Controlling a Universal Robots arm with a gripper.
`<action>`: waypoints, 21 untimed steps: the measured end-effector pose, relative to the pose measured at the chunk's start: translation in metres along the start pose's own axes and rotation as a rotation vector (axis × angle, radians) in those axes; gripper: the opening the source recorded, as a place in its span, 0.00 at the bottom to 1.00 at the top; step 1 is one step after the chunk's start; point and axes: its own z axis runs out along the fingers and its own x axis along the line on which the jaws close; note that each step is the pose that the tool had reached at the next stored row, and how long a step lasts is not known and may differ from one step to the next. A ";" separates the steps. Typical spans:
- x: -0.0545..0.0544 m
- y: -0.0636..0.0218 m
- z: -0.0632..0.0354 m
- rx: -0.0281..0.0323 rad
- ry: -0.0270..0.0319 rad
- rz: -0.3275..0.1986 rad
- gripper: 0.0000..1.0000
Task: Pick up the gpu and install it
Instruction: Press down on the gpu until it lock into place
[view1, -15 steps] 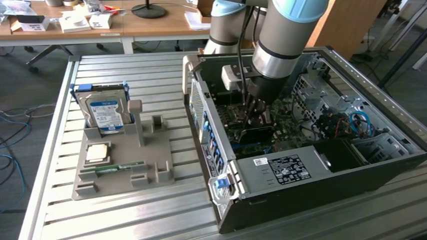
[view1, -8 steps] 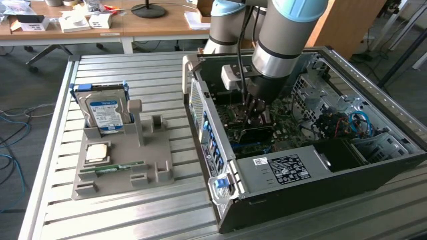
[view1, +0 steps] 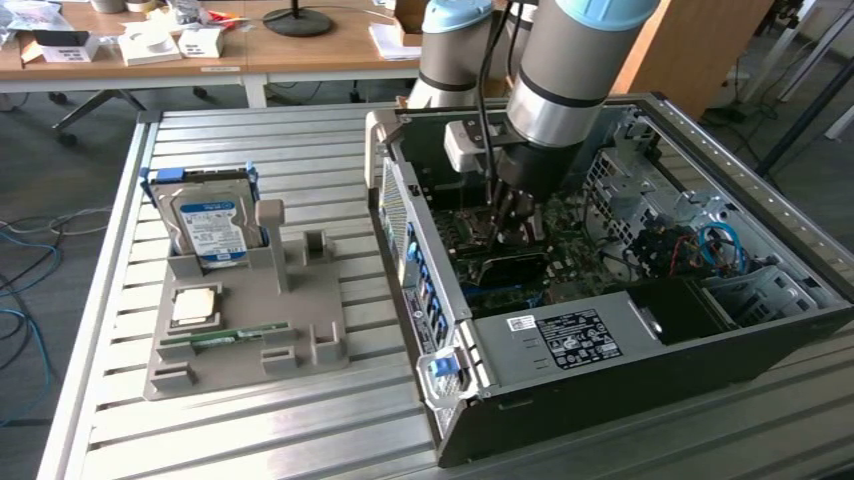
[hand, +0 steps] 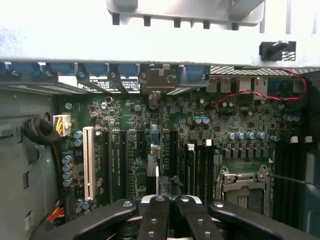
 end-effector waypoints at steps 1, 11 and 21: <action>0.000 0.0000 0.0000 0.0000 0.0000 0.000 0.11; 0.000 0.0001 -0.0002 -0.0294 0.0010 0.003 0.11; 0.000 0.0142 -0.0018 -0.0293 0.0008 0.003 0.11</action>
